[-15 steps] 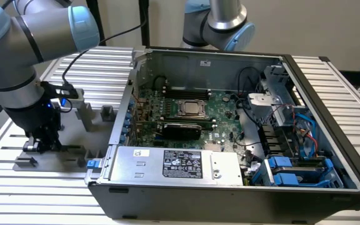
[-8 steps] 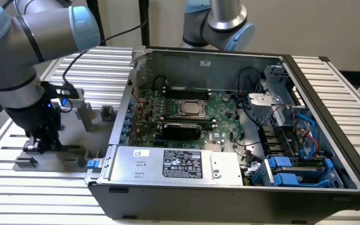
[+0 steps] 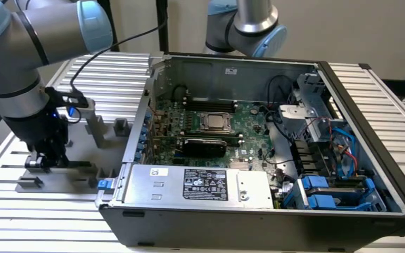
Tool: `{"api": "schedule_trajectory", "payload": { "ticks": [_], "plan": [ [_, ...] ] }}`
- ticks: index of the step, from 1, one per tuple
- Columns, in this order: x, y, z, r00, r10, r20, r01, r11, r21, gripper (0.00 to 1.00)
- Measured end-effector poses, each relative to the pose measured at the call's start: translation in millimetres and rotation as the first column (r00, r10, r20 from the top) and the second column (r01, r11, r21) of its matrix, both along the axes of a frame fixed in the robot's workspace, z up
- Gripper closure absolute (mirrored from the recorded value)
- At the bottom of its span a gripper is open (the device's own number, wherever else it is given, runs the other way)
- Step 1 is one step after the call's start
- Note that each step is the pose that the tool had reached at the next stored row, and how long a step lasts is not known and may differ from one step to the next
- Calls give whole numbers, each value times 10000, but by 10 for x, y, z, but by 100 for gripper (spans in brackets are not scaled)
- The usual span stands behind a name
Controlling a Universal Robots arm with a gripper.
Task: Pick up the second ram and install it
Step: 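Pick up the second ram and move it above second insertion slot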
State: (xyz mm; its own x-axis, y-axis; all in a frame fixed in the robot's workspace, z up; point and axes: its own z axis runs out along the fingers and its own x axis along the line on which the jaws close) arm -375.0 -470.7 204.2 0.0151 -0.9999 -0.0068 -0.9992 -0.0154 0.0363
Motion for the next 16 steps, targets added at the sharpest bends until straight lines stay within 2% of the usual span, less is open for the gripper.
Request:
{"api": "schedule_trajectory", "payload": {
  "ticks": [7, 16],
  "plan": [
    [7, 0, 180, 10000, -32, -4, 32, 10000, 0, 87],
    [19, 0, 568, 10000, -33, -11, 33, 10000, 1, 87]
  ]
}}
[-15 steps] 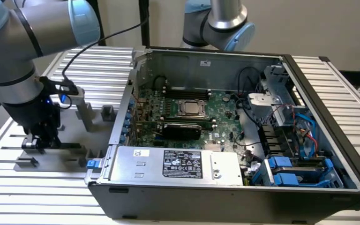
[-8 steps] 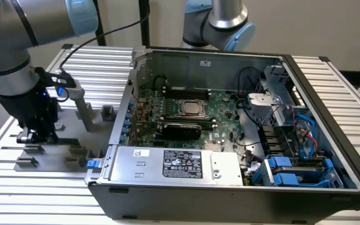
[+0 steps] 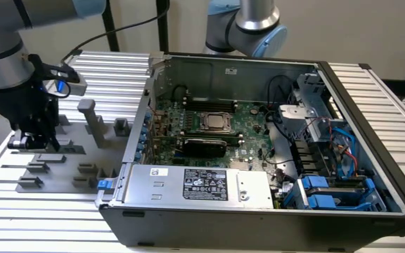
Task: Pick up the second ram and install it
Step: 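Pick up the second ram and move it above second insertion slot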
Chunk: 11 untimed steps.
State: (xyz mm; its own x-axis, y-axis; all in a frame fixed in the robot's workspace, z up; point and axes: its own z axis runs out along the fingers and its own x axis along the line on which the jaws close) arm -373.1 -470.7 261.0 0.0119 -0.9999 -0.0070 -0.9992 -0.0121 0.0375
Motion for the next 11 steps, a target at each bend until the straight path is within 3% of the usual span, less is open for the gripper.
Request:
{"api": "schedule_trajectory", "payload": {
  "ticks": [11],
  "plan": [
    [127, 0, 502, 10000, 0, -21, 0, 10000, -1, 87]
  ]
}}
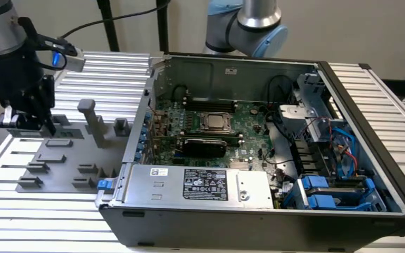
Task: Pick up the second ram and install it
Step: 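Pick up the second ram and move it above second insertion slot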
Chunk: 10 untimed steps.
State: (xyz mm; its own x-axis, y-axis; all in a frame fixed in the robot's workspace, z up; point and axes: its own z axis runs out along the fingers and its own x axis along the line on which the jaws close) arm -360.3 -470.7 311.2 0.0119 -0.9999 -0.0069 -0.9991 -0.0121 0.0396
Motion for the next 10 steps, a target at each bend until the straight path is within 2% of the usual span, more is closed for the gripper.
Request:
{"api": "schedule_trajectory", "payload": {
  "ticks": [10],
  "plan": [
    [310, 0, 455, 10000, 0, -2, 0, 10000, 2, 87]
  ]
}}
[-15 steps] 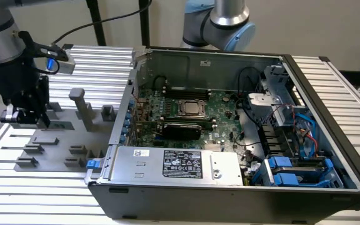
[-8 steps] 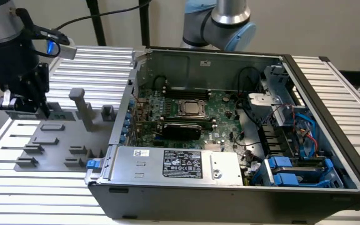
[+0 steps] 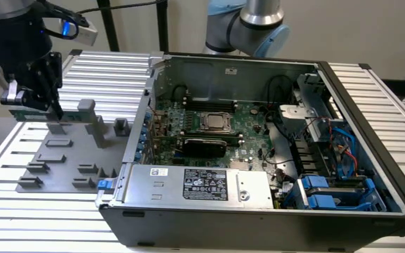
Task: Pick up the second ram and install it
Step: 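Pick up the second ram and move it above second insertion slot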
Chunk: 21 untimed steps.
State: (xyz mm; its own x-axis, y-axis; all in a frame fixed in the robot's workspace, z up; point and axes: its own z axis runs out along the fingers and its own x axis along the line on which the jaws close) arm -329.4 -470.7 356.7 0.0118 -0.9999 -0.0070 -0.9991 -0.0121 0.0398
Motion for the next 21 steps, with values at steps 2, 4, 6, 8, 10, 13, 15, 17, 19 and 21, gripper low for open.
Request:
{"api": "schedule_trajectory", "payload": {
  "ticks": [2, 4, 6, 8, 10, 13, 15, 17, 19, 21],
  "plan": [
    [81, 0, 90, 10000, 0, -2, 0, 10000, -2, 87],
    [163, 0, 167, 10000, -1, 1, 1, 10000, 1, 87],
    [249, 1, 238, 10000, 0, 0, 0, 10000, 1, 87],
    [338, 2, 308, 10000, 0, 0, 0, 10000, 2, 87],
    [426, 4, 373, 10000, -1, -2, 1, 10000, 2, 87],
    [558, 8, 449, 10000, 0, -1, 0, 10000, 7, 87],
    [636, 13, 480, 10000, -1, -1, 1, 10000, 12, 87],
    [707, 18, 503, 10000, 1, -1, -1, 10000, 25, 87],
    [774, 23, 511, 10000, 0, 2, 0, 10000, 57, 87],
    [839, 29, 516, 10000, -1, 3, 1, 10000, 95, 87]
  ]
}}
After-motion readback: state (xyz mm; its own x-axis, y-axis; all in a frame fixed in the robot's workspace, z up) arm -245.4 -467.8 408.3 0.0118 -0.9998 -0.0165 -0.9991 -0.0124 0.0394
